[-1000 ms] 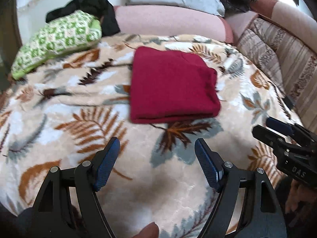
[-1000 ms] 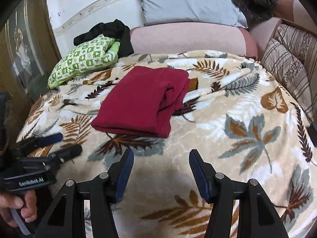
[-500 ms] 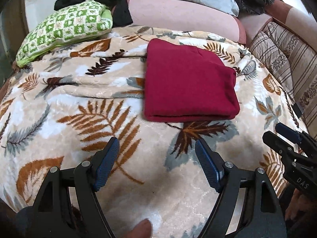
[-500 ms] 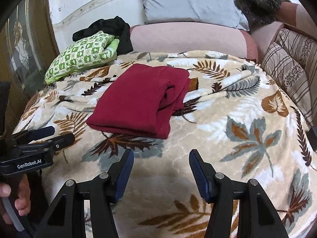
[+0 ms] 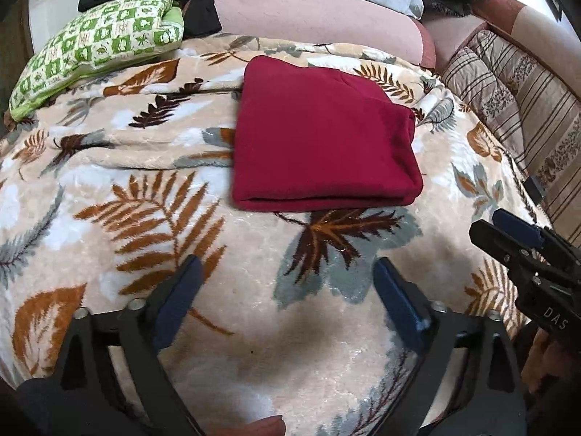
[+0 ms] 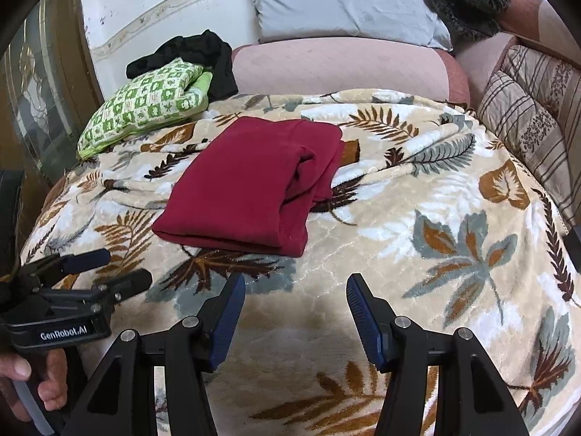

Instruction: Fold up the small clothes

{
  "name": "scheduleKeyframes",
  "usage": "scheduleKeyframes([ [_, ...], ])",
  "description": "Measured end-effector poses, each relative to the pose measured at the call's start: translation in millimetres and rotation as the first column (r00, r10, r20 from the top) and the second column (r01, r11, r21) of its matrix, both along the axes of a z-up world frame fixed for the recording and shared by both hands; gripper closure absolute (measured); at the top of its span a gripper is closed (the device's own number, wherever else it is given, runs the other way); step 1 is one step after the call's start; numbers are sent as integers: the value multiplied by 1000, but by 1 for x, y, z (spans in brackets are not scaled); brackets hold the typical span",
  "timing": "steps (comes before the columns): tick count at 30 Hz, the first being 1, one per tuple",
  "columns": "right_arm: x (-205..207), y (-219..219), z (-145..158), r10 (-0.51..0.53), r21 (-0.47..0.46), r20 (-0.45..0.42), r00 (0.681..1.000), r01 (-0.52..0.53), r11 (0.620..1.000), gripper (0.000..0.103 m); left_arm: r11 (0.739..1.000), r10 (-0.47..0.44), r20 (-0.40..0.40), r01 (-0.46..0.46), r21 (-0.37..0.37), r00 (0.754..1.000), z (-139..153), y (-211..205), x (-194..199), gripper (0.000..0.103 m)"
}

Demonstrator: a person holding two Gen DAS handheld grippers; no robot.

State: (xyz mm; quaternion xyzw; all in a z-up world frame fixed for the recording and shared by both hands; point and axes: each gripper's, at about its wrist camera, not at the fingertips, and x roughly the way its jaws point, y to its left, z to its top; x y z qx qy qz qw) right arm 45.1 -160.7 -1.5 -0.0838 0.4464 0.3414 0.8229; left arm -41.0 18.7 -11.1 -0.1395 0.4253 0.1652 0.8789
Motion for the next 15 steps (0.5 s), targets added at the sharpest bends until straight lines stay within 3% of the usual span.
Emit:
scheduleKeyframes([
  [15, 0, 0, 0, 4, 1, 1, 1000, -4, 1000, 47, 999, -12, 0, 12, -35, 1000, -2, -3, -1, 1],
])
